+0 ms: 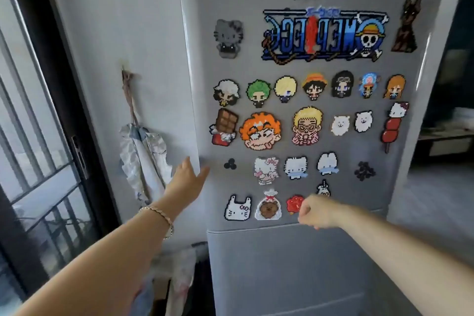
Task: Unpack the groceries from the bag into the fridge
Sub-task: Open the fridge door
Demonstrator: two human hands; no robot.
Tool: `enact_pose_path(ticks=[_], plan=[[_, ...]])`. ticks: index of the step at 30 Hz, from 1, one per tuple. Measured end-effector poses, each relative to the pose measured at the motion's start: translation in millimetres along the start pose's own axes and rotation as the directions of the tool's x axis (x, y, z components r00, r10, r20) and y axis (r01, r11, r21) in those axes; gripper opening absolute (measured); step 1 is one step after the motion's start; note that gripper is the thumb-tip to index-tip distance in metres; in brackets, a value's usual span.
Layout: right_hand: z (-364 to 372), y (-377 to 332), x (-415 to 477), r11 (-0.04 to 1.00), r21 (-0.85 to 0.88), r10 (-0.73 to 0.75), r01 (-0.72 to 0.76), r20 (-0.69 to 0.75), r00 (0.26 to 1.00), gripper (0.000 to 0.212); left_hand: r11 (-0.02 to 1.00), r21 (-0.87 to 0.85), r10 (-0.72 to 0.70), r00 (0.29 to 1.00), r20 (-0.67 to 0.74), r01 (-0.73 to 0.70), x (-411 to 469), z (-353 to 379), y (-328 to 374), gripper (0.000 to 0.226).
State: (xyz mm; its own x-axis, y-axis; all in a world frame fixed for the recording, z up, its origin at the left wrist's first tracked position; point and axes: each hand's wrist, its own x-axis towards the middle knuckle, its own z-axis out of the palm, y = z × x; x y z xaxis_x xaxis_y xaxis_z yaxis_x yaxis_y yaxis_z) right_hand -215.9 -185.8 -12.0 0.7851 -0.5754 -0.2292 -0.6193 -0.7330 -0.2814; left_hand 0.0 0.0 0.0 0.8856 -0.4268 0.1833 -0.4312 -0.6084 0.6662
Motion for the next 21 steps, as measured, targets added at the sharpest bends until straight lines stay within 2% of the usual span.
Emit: enact_pose_path(ticks=[3,5,7,9,14,21], plan=[[4,-1,7,0.999,-0.029,0.025,-0.025,-0.01,1.0,0.024,0.989,-0.145,0.014,0.999,0.045,-0.007,22,14,-7,0.058],[5,-1,6,0.998,-0.025,0.053,-0.054,-0.027,0.998,0.021,0.981,-0.191,0.046,0.997,0.068,-0.033,27,22,-9,0.043],[5,1,4,0.996,-0.03,0.078,-0.079,-0.04,0.996,0.028,0.979,-0.199,0.05,0.996,0.072,-0.035,25,26,-10,0.035],[6,1,-2,0.996,-0.024,0.081,-0.083,-0.062,0.995,0.035,0.979,-0.194,0.07,0.996,0.061,-0.057,24,24,-11,0.036],[7,3,-27,0.997,-0.031,0.072,-0.075,-0.08,0.994,0.036,0.98,-0.197,0.036,0.997,0.065,-0.022,15,17,-4,0.039],[-1,29,-68,0.996,-0.084,-0.018,0.011,-0.079,0.997,0.033,0.994,-0.053,0.101,0.994,0.051,-0.099,-65,1,0,0.037]])
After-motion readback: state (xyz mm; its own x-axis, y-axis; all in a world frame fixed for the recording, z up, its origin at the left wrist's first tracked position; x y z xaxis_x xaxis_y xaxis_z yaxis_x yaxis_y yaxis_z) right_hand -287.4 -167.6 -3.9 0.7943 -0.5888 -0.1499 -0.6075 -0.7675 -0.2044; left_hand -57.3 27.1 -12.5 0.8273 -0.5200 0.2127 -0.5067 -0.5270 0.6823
